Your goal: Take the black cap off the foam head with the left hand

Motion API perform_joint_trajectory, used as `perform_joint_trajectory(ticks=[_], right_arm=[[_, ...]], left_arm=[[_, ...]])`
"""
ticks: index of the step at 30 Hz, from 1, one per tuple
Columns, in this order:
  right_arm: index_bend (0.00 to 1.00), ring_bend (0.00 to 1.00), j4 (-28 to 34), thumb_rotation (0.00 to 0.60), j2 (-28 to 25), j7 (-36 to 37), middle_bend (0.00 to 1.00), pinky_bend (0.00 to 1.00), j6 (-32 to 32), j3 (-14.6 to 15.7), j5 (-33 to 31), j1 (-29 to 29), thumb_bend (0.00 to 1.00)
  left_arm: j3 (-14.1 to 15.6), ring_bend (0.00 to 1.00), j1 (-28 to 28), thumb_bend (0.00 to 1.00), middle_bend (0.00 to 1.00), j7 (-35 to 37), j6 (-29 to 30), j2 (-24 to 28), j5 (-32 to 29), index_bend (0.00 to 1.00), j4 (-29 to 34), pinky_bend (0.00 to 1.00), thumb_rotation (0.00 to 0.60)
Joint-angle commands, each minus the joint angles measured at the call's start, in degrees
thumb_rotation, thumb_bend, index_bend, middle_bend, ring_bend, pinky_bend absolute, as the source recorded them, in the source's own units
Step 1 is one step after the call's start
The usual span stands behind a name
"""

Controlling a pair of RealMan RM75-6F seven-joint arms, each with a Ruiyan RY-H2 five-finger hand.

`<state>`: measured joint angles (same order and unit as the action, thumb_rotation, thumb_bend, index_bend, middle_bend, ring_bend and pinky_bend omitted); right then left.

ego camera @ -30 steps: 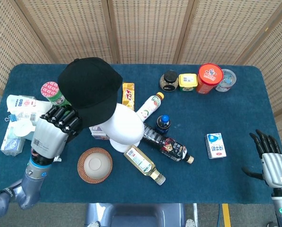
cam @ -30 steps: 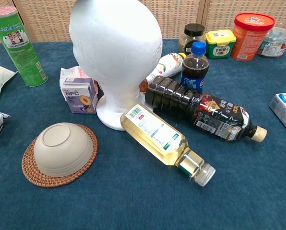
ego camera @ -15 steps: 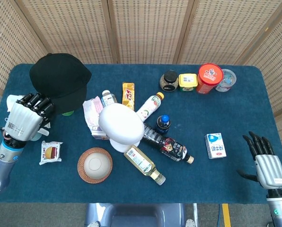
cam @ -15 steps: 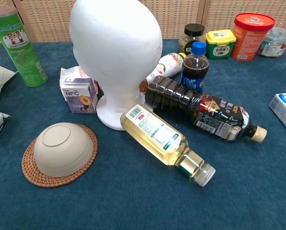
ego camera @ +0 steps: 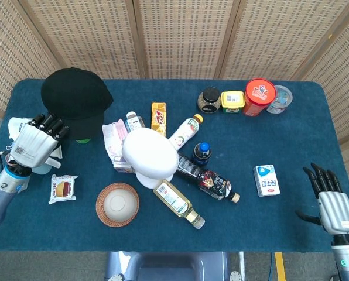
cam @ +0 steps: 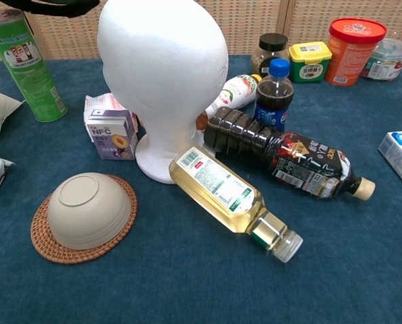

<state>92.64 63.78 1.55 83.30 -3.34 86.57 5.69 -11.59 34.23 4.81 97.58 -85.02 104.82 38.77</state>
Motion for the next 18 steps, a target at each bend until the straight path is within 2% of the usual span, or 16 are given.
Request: perform_joint_trajectory(ticks=[1, 10, 13, 15, 17, 18], right_arm=[[0.03, 0.00, 0.00, 0.600, 0.04, -0.05, 0.00, 0.00, -0.23, 0.06, 0.03, 0.11, 0.00], [0.02, 0.00, 0.25, 0.600, 0.29, -0.58, 0.00, 0.00, -0.75, 0.38, 0.19, 0.27, 0.00], [0.02, 0.00, 0.25, 0.600, 0.33, -0.72, 0.00, 0.00, -0.83, 0.34, 0.04, 0.30, 0.00], [0.02, 0.00, 0.27, 0.600, 0.28, -0.63, 0.00, 0.00, -0.90, 0.32, -0.05, 0.31, 0.00], [0.02, 0.00, 0.25, 0.600, 0.19, -0.34, 0.00, 0.00, -1.09, 0.25, -0.35, 0.34, 0.00], [0.02, 0.00, 0.22, 0.600, 0.16, -0.29, 0.00, 0.00, -1.15, 0.21, -0.45, 0.36, 0.00]], left_arm=[[1.14, 0.48, -0.44, 0.49, 0.64, 2.31, 0.30, -1.84, -1.82, 0.71, -4.30, 0.67, 0.600], [3.33, 0.48, -1.32, 0.48, 0.64, 5.81, -0.34, -6.35, -4.82, 0.71, -11.72, 0.67, 0.600], [4.51, 0.46, -1.38, 0.44, 0.62, 7.00, -1.94, -6.79, -5.28, 0.71, -12.99, 0.62, 0.600], [4.81, 0.34, -1.65, 0.35, 0.48, 6.89, -4.07, -6.51, -6.25, 0.64, -12.46, 0.53, 0.600], [4.85, 0.15, -2.20, 0.19, 0.23, 6.69, -6.04, -5.81, -7.72, 0.44, -10.25, 0.41, 0.600], [4.92, 0.10, -2.34, 0.13, 0.15, 6.61, -6.40, -5.45, -8.06, 0.37, -9.35, 0.37, 0.600]])
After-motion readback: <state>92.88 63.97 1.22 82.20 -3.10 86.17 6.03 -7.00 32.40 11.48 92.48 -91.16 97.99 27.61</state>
